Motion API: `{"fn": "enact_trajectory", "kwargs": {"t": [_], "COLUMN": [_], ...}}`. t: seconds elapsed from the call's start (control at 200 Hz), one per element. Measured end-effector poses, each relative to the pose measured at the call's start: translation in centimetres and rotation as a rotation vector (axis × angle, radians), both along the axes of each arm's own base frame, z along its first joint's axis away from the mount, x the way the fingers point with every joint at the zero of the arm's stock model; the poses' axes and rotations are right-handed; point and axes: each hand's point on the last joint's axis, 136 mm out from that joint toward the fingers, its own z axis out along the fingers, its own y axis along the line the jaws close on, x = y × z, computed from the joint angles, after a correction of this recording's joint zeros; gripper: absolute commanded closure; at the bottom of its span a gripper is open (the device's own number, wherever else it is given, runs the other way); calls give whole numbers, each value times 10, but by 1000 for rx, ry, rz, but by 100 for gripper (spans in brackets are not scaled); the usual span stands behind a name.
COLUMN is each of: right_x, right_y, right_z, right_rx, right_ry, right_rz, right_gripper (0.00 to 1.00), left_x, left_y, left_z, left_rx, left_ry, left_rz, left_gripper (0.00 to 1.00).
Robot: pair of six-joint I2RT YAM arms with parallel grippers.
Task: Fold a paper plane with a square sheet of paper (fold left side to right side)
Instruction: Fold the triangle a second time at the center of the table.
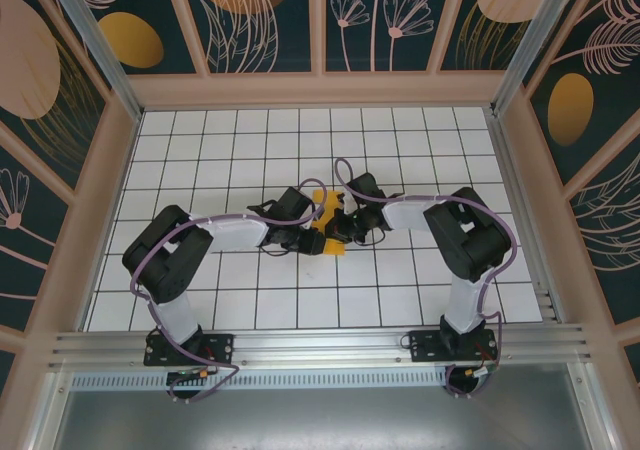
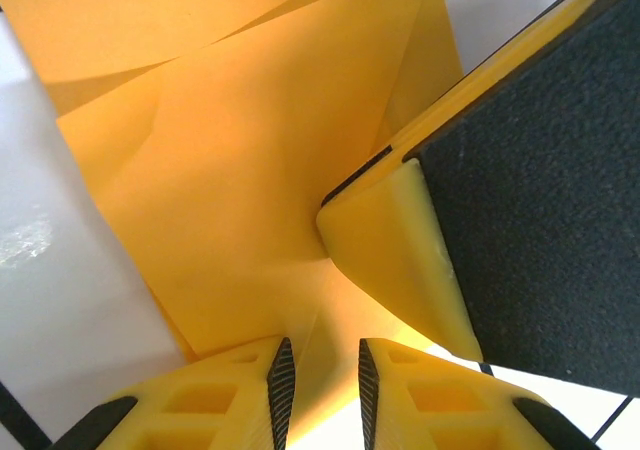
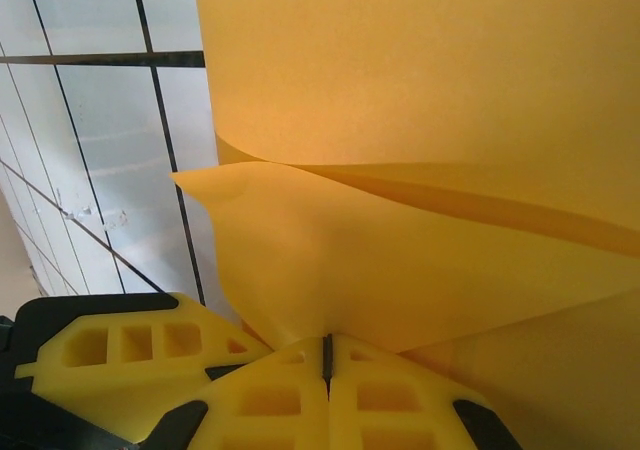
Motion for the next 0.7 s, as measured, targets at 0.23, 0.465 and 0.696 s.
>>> {"fn": "enact_trajectory", "kwargs": {"t": [0.23,0.465,0.696], "right_x": [2,10,15], "right_y": [1,-1,-2], "right_z": [1,0,-3], "right_rx": [-4,-50,-103], "right_ry": [-10,-44,-50], "right_rz": [-3,-24,-29], "right_gripper": [95,95,95], "left_x": [0,0,0], "left_y": [0,0,0], "left_z": [0,0,0], "left_rx": [1,1,1], "left_ry": [0,0,0], "left_rz": [0,0,0], "left_gripper": [72,72,72]}}
